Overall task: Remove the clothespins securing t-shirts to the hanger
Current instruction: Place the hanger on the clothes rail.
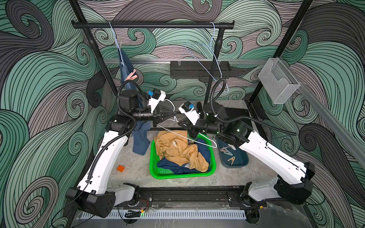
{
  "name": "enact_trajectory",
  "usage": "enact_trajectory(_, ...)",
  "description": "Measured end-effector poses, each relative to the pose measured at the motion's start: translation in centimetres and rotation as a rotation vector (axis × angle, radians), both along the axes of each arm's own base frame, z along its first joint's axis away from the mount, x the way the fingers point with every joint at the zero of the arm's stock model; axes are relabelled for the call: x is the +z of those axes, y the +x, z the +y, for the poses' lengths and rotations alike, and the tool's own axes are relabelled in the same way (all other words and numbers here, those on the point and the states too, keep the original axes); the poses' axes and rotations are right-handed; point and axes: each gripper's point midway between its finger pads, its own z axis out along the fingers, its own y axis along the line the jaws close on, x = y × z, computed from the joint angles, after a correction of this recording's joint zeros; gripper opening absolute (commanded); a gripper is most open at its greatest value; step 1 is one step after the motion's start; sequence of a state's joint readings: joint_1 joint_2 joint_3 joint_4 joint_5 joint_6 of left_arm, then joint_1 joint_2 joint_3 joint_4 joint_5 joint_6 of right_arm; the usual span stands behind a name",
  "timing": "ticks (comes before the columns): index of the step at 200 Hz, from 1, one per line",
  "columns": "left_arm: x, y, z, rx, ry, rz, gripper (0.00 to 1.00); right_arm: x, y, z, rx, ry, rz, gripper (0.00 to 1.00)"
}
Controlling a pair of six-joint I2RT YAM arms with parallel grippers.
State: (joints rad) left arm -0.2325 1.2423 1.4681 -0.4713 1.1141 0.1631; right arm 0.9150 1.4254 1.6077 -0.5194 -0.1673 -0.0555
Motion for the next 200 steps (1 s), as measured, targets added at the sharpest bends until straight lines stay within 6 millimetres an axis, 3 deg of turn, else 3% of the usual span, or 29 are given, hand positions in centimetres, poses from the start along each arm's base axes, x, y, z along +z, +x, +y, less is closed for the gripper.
enact_trajectory(22,0.0,0.0,0.0,0.003,-0.001,0.003,0.15,0.0,0.1,0.0,-0.004,0.002,0.002,0.00)
enact_trajectory(47,0.1,0.1,0.0,0.007,-0.004,0.010,0.48,-0.4,0.2,-0.1,-0.016,-0.003,0.008,0.00)
enact_trajectory(83,0.1,0.3,0.0,0.015,-0.005,0.005,0.63,-0.9,1.0,-0.7,-0.069,-0.004,0.010,0.00)
enact_trajectory(147,-1.0,1.4,0.5,0.095,0.007,0.015,0.68,0.7,2.2,-2.5,-0.185,0.032,-0.050,0.00)
enact_trajectory(200,0.7,0.8,1.9,0.229,-0.038,-0.057,0.69,2.7,4.3,-3.7,-0.314,0.058,-0.120,0.00)
